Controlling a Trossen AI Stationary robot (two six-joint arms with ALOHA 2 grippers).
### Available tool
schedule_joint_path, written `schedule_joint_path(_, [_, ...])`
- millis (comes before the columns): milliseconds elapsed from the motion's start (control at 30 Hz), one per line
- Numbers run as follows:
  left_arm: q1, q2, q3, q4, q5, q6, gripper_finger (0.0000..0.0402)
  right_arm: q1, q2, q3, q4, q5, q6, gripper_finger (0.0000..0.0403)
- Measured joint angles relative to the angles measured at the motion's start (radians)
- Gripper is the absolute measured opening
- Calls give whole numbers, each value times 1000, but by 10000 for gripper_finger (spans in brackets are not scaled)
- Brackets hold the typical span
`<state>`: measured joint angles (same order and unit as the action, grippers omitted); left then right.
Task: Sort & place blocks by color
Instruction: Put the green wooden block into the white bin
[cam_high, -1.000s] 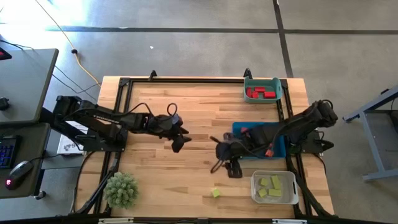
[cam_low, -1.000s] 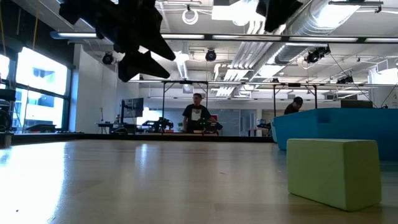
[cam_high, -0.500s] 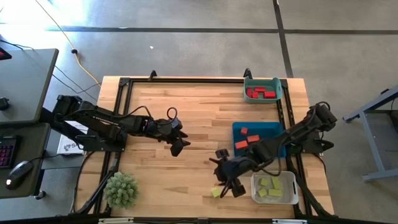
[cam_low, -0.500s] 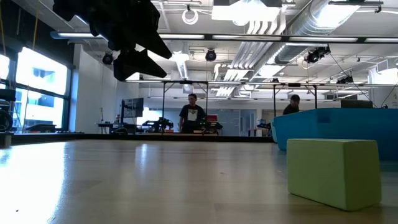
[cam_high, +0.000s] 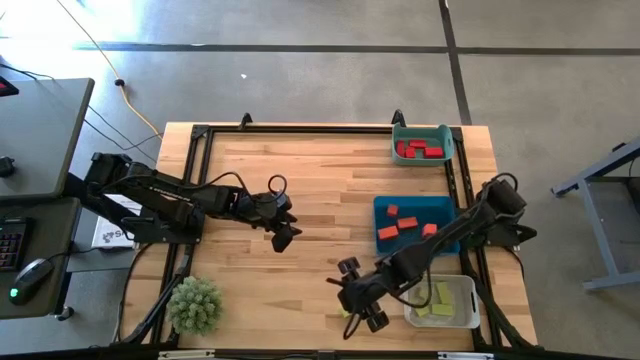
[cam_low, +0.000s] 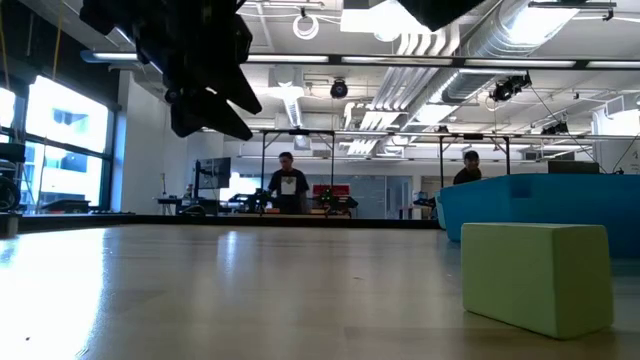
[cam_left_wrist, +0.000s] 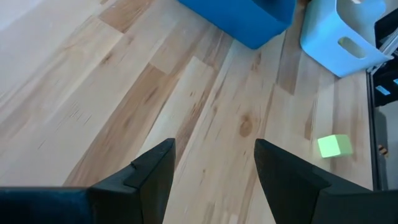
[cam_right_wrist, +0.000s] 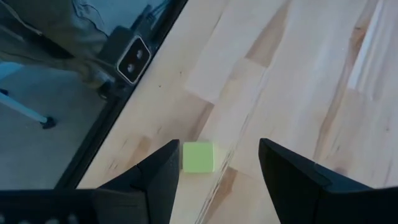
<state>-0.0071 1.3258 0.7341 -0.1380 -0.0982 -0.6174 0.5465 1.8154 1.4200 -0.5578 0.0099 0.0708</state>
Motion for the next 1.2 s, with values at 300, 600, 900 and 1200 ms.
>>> schedule_joint_path(300, [-2,0,0,-7,0,0,209,0,82,0,7,-26,-27,205])
schedule_joint_path(600, [-22,0,0,-25,1,-1,209,6,149,0,25,-45,-26,205])
schedule_joint_path(900, [-21,0,0,-30,0,-1,209,6,199,0,50,-46,-25,205])
schedule_joint_path(1200, [-21,0,0,-32,1,0,209,6,210,0,49,-48,-19,205])
